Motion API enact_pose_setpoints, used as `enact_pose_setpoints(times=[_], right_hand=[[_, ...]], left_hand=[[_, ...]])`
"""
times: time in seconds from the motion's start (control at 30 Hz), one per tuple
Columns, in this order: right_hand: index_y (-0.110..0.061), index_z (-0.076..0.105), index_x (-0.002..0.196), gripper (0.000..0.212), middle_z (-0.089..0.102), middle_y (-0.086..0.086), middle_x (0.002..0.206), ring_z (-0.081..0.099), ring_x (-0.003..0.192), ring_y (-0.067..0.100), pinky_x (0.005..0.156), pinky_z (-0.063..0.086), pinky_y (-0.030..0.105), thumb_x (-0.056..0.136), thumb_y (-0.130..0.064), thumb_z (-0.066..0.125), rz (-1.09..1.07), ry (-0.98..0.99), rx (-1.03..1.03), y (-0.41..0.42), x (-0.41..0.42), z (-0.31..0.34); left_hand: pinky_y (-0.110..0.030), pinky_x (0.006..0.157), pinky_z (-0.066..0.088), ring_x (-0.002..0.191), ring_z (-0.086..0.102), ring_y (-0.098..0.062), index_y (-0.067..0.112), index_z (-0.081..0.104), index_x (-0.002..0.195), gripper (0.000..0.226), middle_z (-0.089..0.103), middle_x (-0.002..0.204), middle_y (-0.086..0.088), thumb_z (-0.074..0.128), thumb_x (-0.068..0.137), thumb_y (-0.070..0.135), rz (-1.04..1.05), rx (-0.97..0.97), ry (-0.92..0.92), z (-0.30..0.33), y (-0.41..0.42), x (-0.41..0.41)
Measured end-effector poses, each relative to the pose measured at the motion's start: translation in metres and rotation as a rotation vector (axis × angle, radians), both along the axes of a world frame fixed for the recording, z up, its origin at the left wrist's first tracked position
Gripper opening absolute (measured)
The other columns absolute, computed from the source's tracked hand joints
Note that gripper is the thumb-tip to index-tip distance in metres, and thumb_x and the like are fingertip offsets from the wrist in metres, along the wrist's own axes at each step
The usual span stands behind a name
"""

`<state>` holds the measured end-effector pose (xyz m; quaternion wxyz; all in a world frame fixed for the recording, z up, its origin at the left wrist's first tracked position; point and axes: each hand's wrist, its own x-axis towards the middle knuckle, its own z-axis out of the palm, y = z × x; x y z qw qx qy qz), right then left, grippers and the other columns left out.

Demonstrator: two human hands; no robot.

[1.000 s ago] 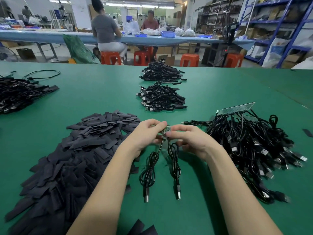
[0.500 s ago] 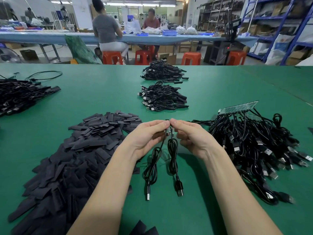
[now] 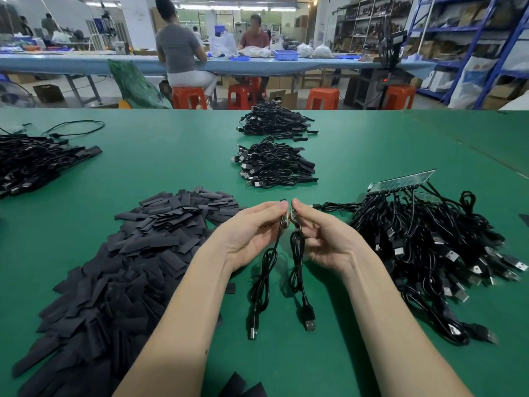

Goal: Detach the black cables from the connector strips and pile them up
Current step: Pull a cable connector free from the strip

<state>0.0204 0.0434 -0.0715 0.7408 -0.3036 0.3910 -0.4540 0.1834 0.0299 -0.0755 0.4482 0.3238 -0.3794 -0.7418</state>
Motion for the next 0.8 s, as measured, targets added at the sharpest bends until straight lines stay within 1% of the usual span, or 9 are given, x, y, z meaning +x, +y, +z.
enact_pose_setpoints(times=[0.07, 0.17, 0.2, 0.27, 0.33, 0.47, 0.57, 0.7, 0.8], right_hand=[[-0.023, 0.072, 0.054, 0.023, 0.06, -0.013, 0.058, 0.036, 0.043, 0.0, 0.037, 0.024, 0.012, 0.068, -0.038, 0.082, -0.002, 0.169, -0.064, 0.0, -0.005, 0.006], [-0.026, 0.078, 0.071, 0.016, 0.065, -0.013, 0.07, 0.044, 0.049, 0.003, 0.04, 0.027, 0.014, 0.069, -0.04, 0.087, -0.071, 0.479, -0.135, -0.002, -0.012, 0.011], [-0.025, 0.078, 0.075, 0.017, 0.066, -0.012, 0.072, 0.044, 0.049, 0.003, 0.04, 0.028, 0.014, 0.071, -0.039, 0.087, -0.099, 0.498, -0.141, -0.003, -0.014, 0.012], [-0.023, 0.077, 0.082, 0.026, 0.068, -0.01, 0.073, 0.046, 0.048, 0.004, 0.038, 0.028, 0.014, 0.066, -0.039, 0.089, -0.149, 0.46, -0.124, -0.005, -0.015, 0.013], [-0.022, 0.077, 0.085, 0.032, 0.068, -0.007, 0.077, 0.046, 0.046, 0.004, 0.037, 0.028, 0.014, 0.062, -0.039, 0.09, -0.203, 0.452, -0.108, -0.006, -0.02, 0.014], [-0.021, 0.074, 0.082, 0.017, 0.058, -0.003, 0.079, 0.046, 0.046, 0.004, 0.037, 0.03, 0.015, 0.077, -0.034, 0.084, -0.252, 0.458, -0.096, -0.009, -0.022, 0.017], [-0.021, 0.074, 0.088, 0.024, 0.062, -0.004, 0.08, 0.05, 0.052, 0.007, 0.04, 0.034, 0.016, 0.079, -0.042, 0.082, -0.247, 0.539, -0.117, -0.003, -0.022, 0.031], [-0.033, 0.072, 0.087, 0.032, 0.069, -0.01, 0.082, 0.06, 0.071, 0.005, 0.057, 0.039, 0.025, 0.075, -0.062, 0.078, -0.37, 1.142, -0.418, 0.003, -0.014, 0.059], [-0.034, 0.073, 0.081, 0.015, 0.069, -0.016, 0.072, 0.063, 0.073, 0.0, 0.061, 0.046, 0.023, 0.083, -0.049, 0.075, -0.103, 1.389, -0.694, -0.007, 0.026, 0.085]], left_hand=[[-0.017, 0.068, 0.056, 0.065, 0.065, -0.005, 0.012, 0.07, 0.093, 0.005, 0.072, 0.084, -0.002, 0.072, 0.091, 0.015, 0.075, -0.092, -0.338, -0.003, 0.0, 0.002], [-0.01, 0.068, 0.05, 0.058, 0.063, 0.006, 0.022, 0.072, 0.092, 0.013, 0.074, 0.081, 0.009, 0.072, 0.091, 0.035, 0.226, -0.333, -0.955, -0.008, -0.002, 0.0], [-0.005, 0.067, 0.045, 0.063, 0.062, 0.009, 0.024, 0.073, 0.094, 0.015, 0.073, 0.081, 0.013, 0.071, 0.091, 0.039, 0.267, -0.413, -1.069, -0.009, -0.001, -0.003], [-0.009, 0.072, 0.042, 0.074, 0.062, 0.004, 0.022, 0.073, 0.1, 0.019, 0.071, 0.089, 0.014, 0.067, 0.093, 0.038, 0.381, -0.536, -1.153, -0.007, 0.001, -0.01], [-0.019, 0.078, 0.046, 0.078, 0.063, -0.004, 0.018, 0.071, 0.101, 0.02, 0.071, 0.093, 0.01, 0.063, 0.097, 0.037, 0.407, -0.549, -1.006, -0.006, 0.003, -0.018], [-0.022, 0.076, 0.056, 0.076, 0.066, -0.006, 0.011, 0.068, 0.103, 0.015, 0.07, 0.092, 0.0, 0.064, 0.098, 0.024, 0.125, -0.268, -0.438, 0.001, 0.008, -0.027], [-0.016, 0.068, 0.053, 0.069, 0.062, -0.004, 0.012, 0.067, 0.098, 0.004, 0.068, 0.087, -0.003, 0.068, 0.095, 0.01, 0.1, -0.23, -0.376, -0.002, 0.011, -0.031], [-0.021, 0.073, 0.054, 0.072, 0.059, -0.011, 0.016, 0.063, 0.091, 0.009, 0.063, 0.087, -0.008, 0.069, 0.094, 0.01, 0.112, -0.192, -0.45, -0.005, 0.012, -0.036], [-0.015, 0.064, 0.052, 0.068, 0.058, -0.008, 0.014, 0.062, 0.088, 0.01, 0.062, 0.08, -0.004, 0.066, 0.095, 0.008, 0.119, -0.225, -0.469, -0.008, 0.012, -0.039]])
